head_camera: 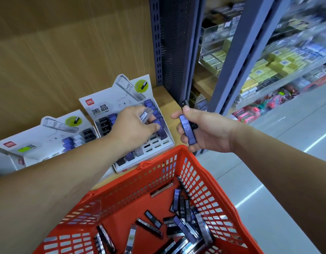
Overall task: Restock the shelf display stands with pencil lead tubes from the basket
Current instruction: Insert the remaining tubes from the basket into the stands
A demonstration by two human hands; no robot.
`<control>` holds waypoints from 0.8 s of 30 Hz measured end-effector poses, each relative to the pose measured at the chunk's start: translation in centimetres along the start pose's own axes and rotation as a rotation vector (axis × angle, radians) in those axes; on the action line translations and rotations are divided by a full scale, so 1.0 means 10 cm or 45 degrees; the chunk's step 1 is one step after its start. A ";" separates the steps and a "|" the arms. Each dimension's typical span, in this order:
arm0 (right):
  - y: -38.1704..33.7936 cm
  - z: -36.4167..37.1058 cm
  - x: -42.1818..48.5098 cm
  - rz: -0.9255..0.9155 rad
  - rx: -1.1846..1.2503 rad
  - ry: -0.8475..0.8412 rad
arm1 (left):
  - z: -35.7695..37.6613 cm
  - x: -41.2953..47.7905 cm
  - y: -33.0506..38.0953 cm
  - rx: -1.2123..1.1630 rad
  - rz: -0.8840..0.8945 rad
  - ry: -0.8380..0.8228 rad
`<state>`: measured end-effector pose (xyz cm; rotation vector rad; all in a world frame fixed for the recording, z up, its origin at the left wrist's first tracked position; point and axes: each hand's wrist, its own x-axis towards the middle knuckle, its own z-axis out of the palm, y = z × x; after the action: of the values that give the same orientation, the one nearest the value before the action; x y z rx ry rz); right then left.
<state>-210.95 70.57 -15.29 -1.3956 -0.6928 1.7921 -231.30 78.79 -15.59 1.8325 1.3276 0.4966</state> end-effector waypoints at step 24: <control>-0.12 0.66 0.07 -0.105 -0.295 -0.190 | -0.44 -0.07 0.34 -1.307 -0.493 -0.183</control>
<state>-217.15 72.04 -13.04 -1.3680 -1.0500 1.8080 -232.57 79.36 -10.18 0.7343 0.9920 0.6514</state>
